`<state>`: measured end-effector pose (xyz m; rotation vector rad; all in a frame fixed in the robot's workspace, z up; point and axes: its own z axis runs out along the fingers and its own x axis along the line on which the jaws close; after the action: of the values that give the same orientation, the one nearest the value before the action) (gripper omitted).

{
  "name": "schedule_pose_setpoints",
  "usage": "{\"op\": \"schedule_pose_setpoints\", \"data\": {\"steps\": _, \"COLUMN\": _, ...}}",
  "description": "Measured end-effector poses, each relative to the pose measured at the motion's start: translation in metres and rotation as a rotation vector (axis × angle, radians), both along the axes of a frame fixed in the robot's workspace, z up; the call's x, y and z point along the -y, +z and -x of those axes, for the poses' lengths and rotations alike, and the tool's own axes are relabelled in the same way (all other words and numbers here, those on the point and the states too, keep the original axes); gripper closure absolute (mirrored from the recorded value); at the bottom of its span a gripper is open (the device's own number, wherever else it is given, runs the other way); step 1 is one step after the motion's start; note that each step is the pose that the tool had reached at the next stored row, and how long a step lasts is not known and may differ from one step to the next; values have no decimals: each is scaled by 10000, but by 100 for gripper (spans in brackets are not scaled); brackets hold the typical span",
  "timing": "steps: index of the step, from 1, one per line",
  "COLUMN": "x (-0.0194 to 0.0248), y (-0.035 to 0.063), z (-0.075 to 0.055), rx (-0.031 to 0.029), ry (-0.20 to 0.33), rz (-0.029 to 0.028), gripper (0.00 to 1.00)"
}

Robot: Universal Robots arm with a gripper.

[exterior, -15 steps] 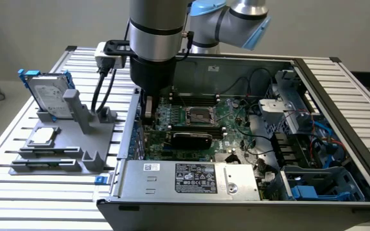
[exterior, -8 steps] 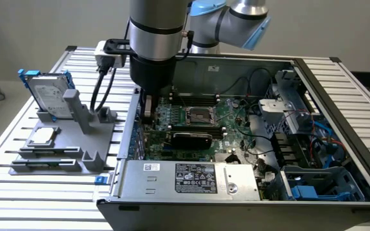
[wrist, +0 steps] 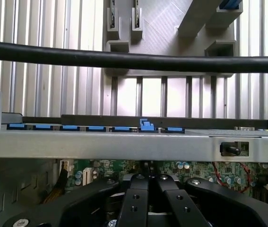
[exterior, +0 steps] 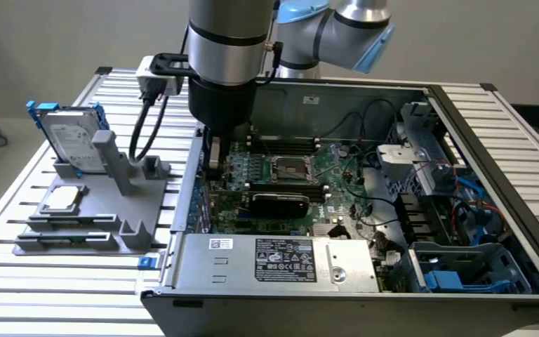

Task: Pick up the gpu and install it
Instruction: 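Press down on the gpu until it lock into place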

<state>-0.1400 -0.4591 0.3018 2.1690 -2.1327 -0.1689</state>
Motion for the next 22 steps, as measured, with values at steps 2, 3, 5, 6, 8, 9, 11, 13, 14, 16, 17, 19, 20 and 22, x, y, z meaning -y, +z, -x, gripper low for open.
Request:
{"op": "schedule_pose_setpoints", "data": {"steps": 2, "x": 0, "y": 0, "z": 0, "rx": -2, "ry": -13, "rz": 13, "gripper": 89}}
{"op": "schedule_pose_setpoints", "data": {"steps": 3, "x": -1, "y": -1, "z": 0, "rx": -3, "ry": -19, "rz": 16, "gripper": 89}}
{"op": "schedule_pose_setpoints", "data": {"steps": 5, "x": -1, "y": -3, "z": 1, "rx": -8, "ry": -31, "rz": 19, "gripper": 89}}
{"op": "schedule_pose_setpoints", "data": {"steps": 6, "x": -1, "y": -4, "z": 1, "rx": -12, "ry": -37, "rz": 21, "gripper": 89}}
{"op": "schedule_pose_setpoints", "data": {"steps": 8, "x": 0, "y": -8, "z": 0, "rx": -31, "ry": -53, "rz": 22, "gripper": 89}}
{"op": "schedule_pose_setpoints", "data": {"steps": 9, "x": -1, "y": -9, "z": 0, "rx": -50, "ry": -65, "rz": 22, "gripper": 89}}
{"op": "schedule_pose_setpoints", "data": {"steps": 11, "x": -1, "y": -10, "z": 0, "rx": -107, "ry": -94, "rz": 26, "gripper": 89}}
{"op": "schedule_pose_setpoints", "data": {"steps": 13, "x": -1, "y": -9, "z": 1, "rx": -165, "ry": -128, "rz": 34, "gripper": 89}}
{"op": "schedule_pose_setpoints", "data": {"steps": 14, "x": -1, "y": -9, "z": 1, "rx": -184, "ry": -141, "rz": 36, "gripper": 89}}
{"op": "schedule_pose_setpoints", "data": {"steps": 16, "x": -1, "y": -10, "z": 1, "rx": -206, "ry": -161, "rz": 40, "gripper": 89}}
{"op": "schedule_pose_setpoints", "data": {"steps": 17, "x": -1, "y": -11, "z": 1, "rx": -211, "ry": -169, "rz": 42, "gripper": 89}}
{"op": "schedule_pose_setpoints", "data": {"steps": 19, "x": -1, "y": -16, "z": 1, "rx": -221, "ry": -181, "rz": 47, "gripper": 89}}
{"op": "schedule_pose_setpoints", "data": {"steps": 20, "x": -1, "y": -22, "z": 1, "rx": -225, "ry": -185, "rz": 45, "gripper": 89}}
{"op": "schedule_pose_setpoints", "data": {"steps": 22, "x": 0, "y": -33, "z": 1, "rx": -236, "ry": -192, "rz": 50, "gripper": 89}}
